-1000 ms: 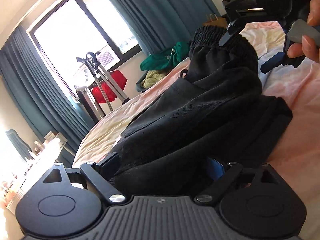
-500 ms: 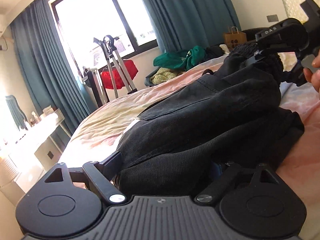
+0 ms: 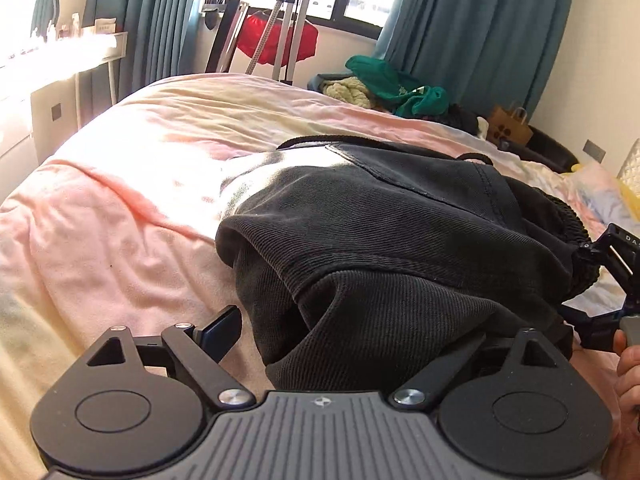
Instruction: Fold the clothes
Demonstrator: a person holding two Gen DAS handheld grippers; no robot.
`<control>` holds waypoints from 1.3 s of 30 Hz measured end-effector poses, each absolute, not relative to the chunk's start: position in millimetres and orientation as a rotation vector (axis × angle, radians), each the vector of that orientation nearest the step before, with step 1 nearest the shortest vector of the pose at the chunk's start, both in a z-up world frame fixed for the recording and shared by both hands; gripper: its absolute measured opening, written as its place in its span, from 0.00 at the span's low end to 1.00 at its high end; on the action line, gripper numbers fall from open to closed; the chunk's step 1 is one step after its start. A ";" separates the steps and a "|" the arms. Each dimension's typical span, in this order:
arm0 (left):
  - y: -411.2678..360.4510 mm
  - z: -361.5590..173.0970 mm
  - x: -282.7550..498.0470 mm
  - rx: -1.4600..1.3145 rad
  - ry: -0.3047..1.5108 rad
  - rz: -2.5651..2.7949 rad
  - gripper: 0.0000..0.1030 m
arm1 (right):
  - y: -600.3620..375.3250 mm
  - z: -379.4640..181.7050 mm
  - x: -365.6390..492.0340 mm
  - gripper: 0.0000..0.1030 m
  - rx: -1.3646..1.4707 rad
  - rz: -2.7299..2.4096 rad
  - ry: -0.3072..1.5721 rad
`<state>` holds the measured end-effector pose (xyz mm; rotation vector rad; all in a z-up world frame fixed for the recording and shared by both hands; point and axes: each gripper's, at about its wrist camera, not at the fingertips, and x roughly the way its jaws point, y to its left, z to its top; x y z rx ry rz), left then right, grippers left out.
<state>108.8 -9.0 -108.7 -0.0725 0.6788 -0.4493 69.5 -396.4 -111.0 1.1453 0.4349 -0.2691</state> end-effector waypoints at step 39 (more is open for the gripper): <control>69.3 -117.8 115.8 -0.748 0.774 -0.483 1.00 | -367.2 -108.5 98.6 0.81 1.112 -0.107 0.514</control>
